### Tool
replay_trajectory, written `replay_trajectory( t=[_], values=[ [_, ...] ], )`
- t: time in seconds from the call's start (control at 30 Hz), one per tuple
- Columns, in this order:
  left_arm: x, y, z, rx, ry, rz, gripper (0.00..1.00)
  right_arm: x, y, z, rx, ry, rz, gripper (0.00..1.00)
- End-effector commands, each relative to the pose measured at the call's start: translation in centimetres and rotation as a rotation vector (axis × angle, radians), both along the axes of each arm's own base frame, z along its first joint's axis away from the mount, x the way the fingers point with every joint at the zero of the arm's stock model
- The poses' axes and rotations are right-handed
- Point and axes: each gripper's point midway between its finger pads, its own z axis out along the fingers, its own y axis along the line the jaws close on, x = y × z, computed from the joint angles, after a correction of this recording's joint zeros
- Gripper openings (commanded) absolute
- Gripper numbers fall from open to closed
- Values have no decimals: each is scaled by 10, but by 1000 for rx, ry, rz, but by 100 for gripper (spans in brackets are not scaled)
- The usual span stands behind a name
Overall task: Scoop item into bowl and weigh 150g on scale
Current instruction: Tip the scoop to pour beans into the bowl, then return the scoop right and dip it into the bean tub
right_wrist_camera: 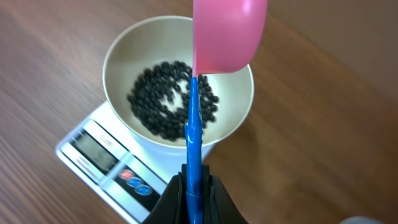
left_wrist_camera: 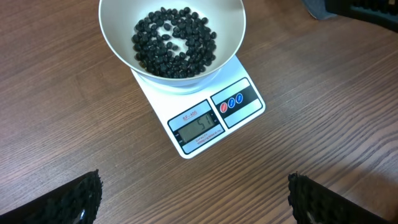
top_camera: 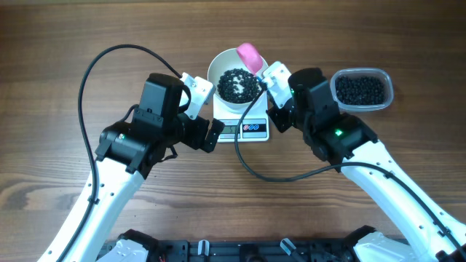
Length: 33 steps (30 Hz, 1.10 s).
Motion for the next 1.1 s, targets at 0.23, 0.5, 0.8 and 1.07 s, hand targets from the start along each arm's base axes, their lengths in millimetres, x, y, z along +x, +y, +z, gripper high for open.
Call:
replay_trajectory(
  t=[0.23,0.5,0.8,1.07],
  values=[
    [2,-5,8,-22,-11,-10,100,20,-146,34,187,39,-473,4],
    [2,-5,8,-22,-11,-10,100,-29,-229,-23,55,307,-778,4],
    [2,-5,8,-22,-12,-10,100,-43,-248,-53,-45,400,-882,4],
    [2,-5,8,-22,-11,-10,100,-50,-253,-99,-141,568,-897,4]
  ],
)
